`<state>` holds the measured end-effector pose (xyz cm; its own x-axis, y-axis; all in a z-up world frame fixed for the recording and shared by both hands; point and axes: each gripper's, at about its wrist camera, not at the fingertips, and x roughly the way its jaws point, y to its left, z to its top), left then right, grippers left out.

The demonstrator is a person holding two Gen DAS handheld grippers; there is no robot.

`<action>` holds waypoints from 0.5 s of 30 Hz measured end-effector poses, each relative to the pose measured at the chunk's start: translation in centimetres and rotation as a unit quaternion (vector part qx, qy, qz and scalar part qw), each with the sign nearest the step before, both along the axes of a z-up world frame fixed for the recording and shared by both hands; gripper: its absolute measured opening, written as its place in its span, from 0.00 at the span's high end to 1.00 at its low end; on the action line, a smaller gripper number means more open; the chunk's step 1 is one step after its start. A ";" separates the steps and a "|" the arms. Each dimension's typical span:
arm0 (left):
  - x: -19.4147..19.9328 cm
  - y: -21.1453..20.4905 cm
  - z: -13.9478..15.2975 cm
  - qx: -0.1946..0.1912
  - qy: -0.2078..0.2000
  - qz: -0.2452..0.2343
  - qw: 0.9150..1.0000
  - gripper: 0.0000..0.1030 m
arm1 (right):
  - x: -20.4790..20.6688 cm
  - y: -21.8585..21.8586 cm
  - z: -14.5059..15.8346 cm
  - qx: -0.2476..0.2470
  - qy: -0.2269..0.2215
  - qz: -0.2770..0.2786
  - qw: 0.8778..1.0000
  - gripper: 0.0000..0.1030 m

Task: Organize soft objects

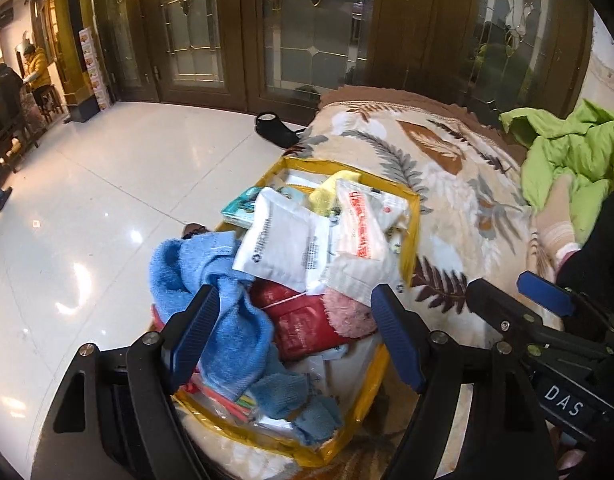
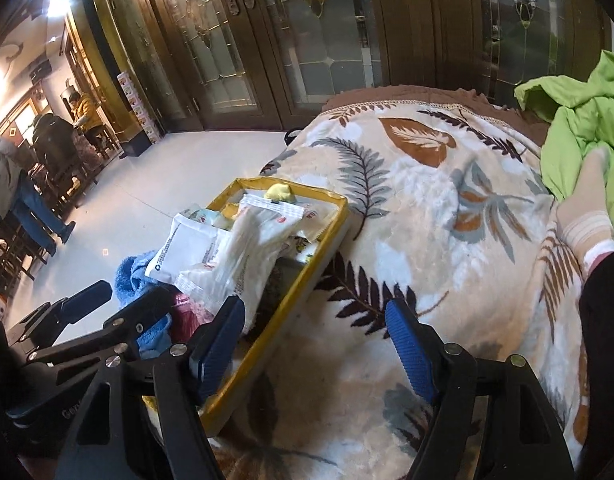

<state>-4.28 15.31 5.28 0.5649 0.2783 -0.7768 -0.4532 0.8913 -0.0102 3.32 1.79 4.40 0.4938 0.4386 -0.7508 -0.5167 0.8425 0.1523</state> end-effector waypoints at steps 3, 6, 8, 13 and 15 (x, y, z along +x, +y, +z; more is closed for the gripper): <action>-0.1 0.6 0.0 0.001 0.001 0.006 1.000 0.24 | 0.0 0.7 0.1 -0.006 -0.012 0.001 1.000 0.27; -0.3 0.9 0.0 0.011 -0.001 0.012 1.000 0.24 | 0.4 1.3 -0.1 -0.011 -0.018 -0.001 1.000 0.27; -0.4 0.9 0.1 0.021 -0.002 0.014 1.000 0.24 | 0.8 1.7 -0.2 -0.015 -0.022 -0.003 1.000 0.27; -0.4 1.4 0.1 0.024 -0.004 0.016 1.000 0.24 | 1.1 2.9 -0.5 -0.031 -0.028 0.002 0.999 0.27; -0.4 1.5 0.1 0.022 -0.003 0.015 1.000 0.24 | 1.2 3.1 -0.8 -0.034 -0.025 0.004 0.999 0.27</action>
<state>-4.64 16.79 5.39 0.5606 0.3282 -0.7603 -0.4794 0.8772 0.0251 4.52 4.85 3.64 0.5271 0.3924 -0.7538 -0.5297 0.8453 0.0697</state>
